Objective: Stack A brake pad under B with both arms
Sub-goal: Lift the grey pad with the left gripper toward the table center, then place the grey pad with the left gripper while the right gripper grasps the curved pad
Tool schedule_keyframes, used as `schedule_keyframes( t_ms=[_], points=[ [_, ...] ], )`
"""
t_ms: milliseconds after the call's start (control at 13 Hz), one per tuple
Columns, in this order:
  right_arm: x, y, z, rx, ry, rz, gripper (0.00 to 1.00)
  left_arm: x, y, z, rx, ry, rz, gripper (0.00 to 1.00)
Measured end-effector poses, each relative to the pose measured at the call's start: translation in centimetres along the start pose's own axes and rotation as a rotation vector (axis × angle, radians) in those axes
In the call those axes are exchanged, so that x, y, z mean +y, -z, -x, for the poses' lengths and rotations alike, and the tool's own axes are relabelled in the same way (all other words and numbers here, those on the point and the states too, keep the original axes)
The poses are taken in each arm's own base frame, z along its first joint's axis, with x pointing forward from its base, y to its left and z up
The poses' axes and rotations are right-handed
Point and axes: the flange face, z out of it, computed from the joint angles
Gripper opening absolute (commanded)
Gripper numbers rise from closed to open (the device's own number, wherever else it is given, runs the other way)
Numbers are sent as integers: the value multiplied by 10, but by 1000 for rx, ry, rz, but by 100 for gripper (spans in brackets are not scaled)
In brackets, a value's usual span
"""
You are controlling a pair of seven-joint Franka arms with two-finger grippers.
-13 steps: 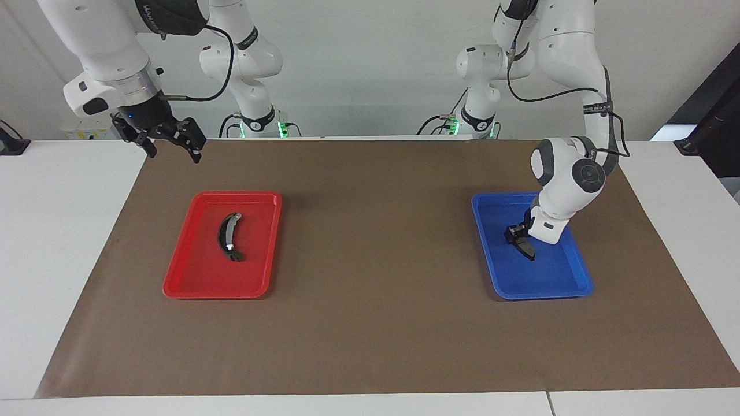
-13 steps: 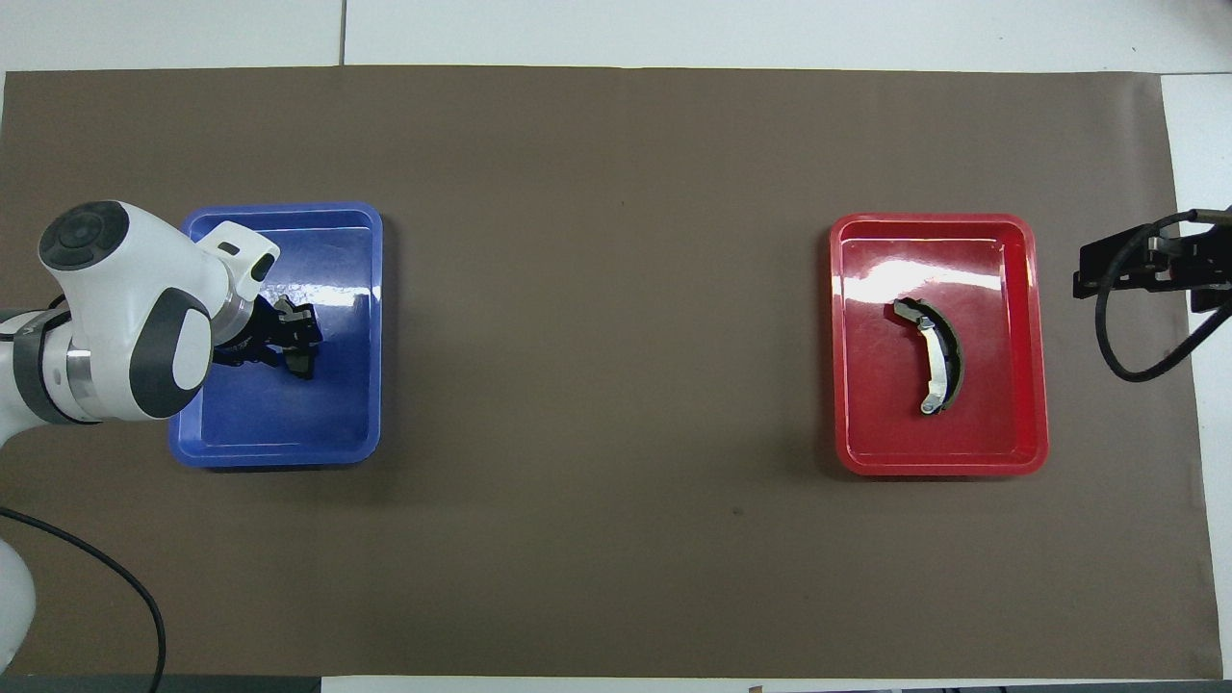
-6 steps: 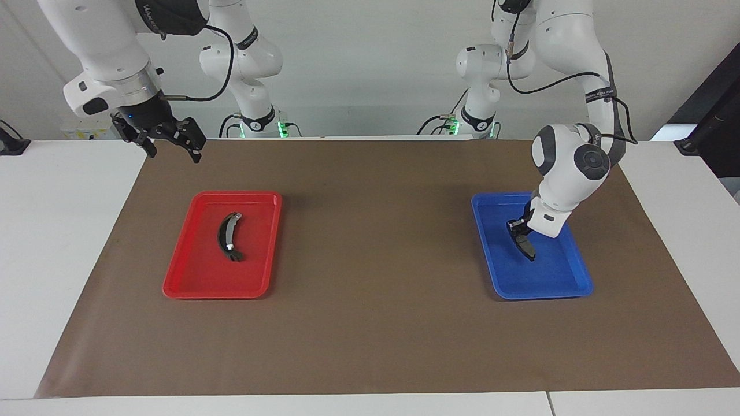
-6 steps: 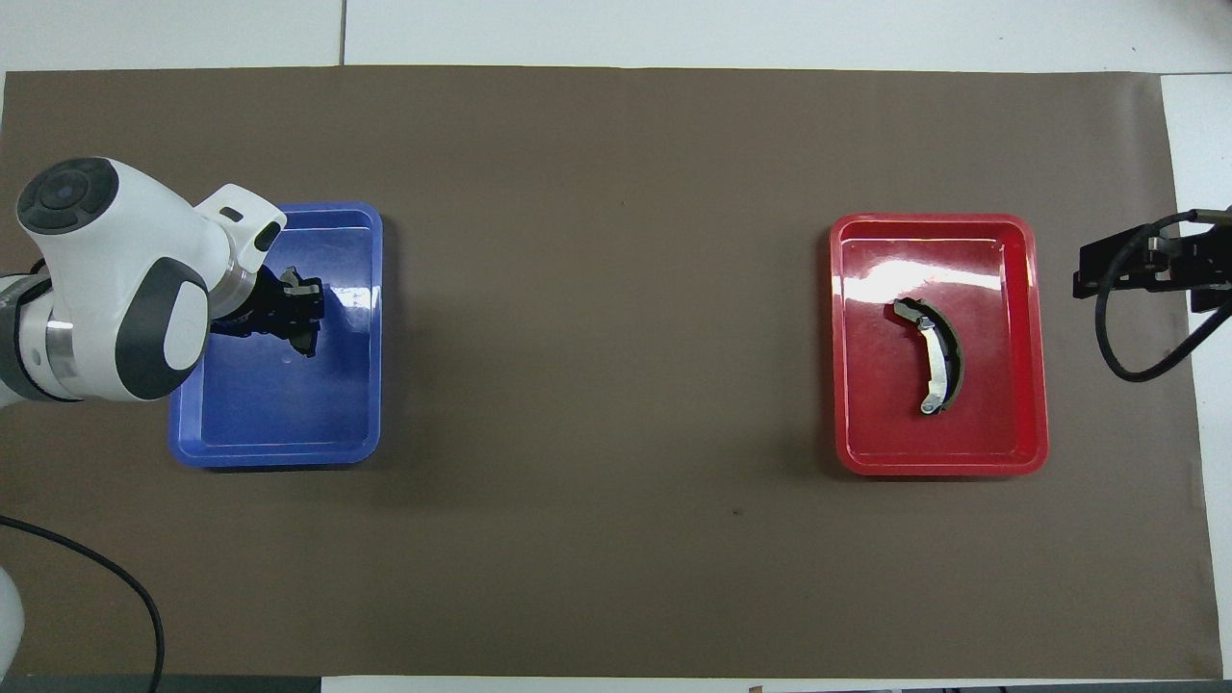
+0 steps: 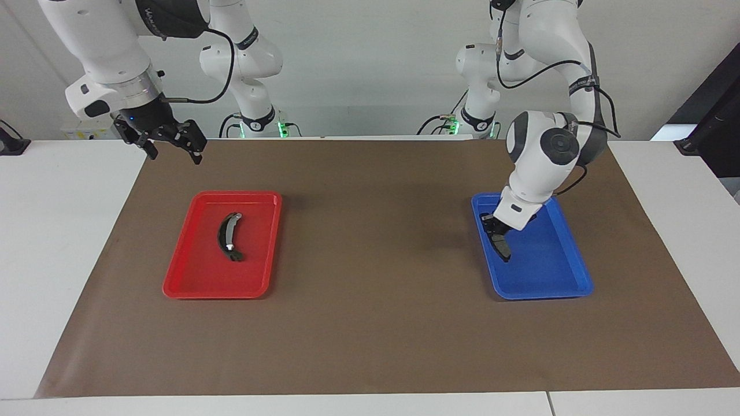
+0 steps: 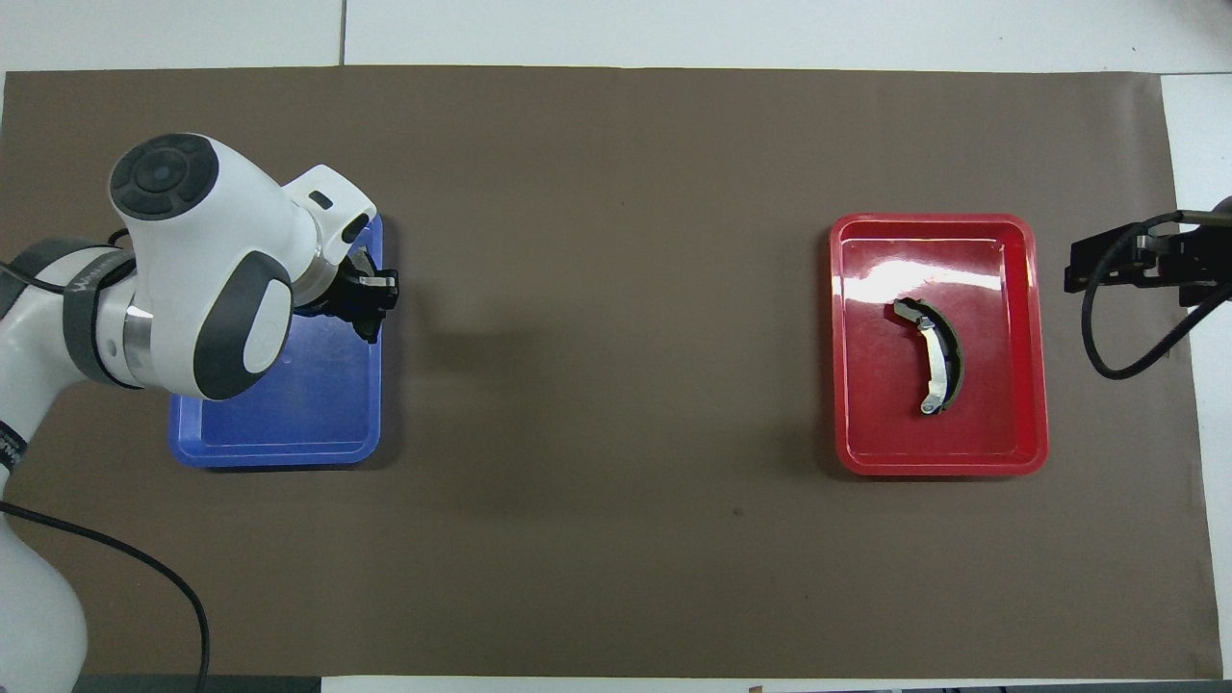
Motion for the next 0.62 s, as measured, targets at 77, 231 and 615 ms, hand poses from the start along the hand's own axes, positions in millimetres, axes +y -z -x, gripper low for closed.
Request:
schedule_keyframes(
  t_ms=[77,231,615],
  points=[
    [0,-12,0,9,1,-2,100,23,0,6,11,-39,1,1],
    [0,-46,-1,11,24,-3,100,75,0,22,53,-118,13,1],
    [-3,-174,-5,18,158,-16,100,158,-42,47,65,-98,55,1]
  ],
)
